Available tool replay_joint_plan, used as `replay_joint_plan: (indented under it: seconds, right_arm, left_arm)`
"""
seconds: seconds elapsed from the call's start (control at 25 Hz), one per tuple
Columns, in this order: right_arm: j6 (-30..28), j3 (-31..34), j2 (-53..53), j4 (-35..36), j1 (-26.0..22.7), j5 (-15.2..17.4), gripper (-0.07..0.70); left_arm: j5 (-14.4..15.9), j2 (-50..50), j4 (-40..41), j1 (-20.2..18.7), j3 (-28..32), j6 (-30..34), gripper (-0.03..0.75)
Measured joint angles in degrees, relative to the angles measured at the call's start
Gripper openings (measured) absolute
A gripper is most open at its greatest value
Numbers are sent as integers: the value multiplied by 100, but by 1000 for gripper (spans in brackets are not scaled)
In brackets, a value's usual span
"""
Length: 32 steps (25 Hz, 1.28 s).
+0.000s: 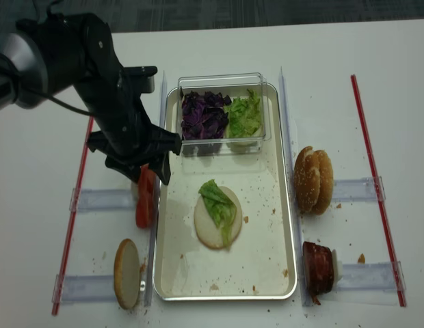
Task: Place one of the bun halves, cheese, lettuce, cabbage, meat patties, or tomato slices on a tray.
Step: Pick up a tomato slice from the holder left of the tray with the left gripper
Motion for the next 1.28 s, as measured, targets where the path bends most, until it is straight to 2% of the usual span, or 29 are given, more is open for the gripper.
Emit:
replay_joint_plan:
  seconds: [0.56, 0.84, 1.16, 1.28]
  right_arm:
    - [0, 0, 0, 0, 0, 0, 571]
    - [0, 0, 0, 0, 0, 0, 571]
    - [0, 0, 0, 0, 0, 0, 571]
    - [0, 0, 0, 0, 0, 0, 571]
  left_arm:
    - [-65, 379, -9, 0, -4, 0, 418]
    - [-65, 402, -9, 0, -112, 11, 365]
    - [-77, 402, 54, 0, -112, 11, 344]
    - [-86, 402, 67, 0, -112, 11, 309]
